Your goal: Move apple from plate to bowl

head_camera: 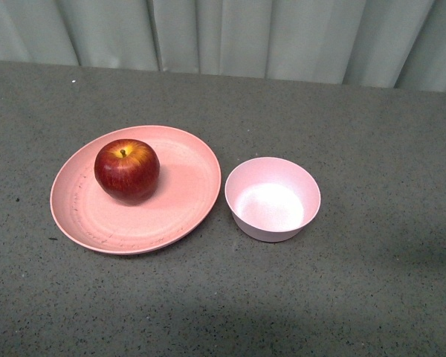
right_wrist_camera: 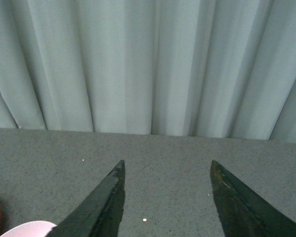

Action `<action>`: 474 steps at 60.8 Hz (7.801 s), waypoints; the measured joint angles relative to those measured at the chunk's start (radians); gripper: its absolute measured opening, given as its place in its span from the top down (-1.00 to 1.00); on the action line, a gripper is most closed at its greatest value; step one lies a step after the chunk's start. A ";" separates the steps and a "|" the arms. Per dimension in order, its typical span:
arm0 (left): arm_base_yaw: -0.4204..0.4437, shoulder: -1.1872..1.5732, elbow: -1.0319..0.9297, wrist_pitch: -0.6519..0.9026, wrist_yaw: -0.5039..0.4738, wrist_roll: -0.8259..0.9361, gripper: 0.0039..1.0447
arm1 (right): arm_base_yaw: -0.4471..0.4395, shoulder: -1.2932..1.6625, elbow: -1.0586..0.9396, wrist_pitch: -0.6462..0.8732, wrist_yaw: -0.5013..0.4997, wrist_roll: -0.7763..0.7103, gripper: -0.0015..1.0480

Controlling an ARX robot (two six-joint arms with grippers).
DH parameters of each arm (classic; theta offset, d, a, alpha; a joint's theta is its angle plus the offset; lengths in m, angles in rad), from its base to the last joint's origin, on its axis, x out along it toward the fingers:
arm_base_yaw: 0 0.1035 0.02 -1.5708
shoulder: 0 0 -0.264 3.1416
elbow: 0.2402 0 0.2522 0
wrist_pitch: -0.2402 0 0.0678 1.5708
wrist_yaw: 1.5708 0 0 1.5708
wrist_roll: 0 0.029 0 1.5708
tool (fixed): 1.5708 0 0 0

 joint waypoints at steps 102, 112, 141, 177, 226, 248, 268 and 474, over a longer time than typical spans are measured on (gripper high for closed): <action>0.000 0.000 0.000 0.000 0.000 0.000 -0.88 | -0.219 -1.049 -0.148 -0.879 -0.212 0.002 0.98; 0.000 0.000 0.000 0.000 0.000 0.000 -0.88 | -0.219 -1.107 -0.148 -0.938 -0.212 0.002 0.98; 0.000 0.000 0.000 0.000 -0.001 0.000 -0.88 | -0.219 -1.253 -0.147 -1.088 -0.214 0.002 0.08; -0.011 0.221 0.013 0.062 -0.068 -0.040 -0.88 | -0.219 -1.253 -0.147 -1.088 -0.214 0.002 -0.82; -0.153 1.872 0.772 0.523 0.152 -0.051 -0.88 | -0.219 -1.253 -0.147 -1.088 -0.215 0.002 -0.82; -0.171 1.967 0.840 0.438 0.170 -0.051 -0.88 | -0.219 -1.253 -0.147 -1.088 -0.214 0.002 -0.82; -0.171 2.021 0.840 0.389 0.166 -0.008 -0.88 | -0.219 -1.253 -0.147 -1.088 -0.215 0.002 -0.82; -0.326 1.359 0.203 1.140 -0.311 -0.023 0.11 | -0.219 -1.253 -0.147 -1.088 -0.212 0.002 -0.82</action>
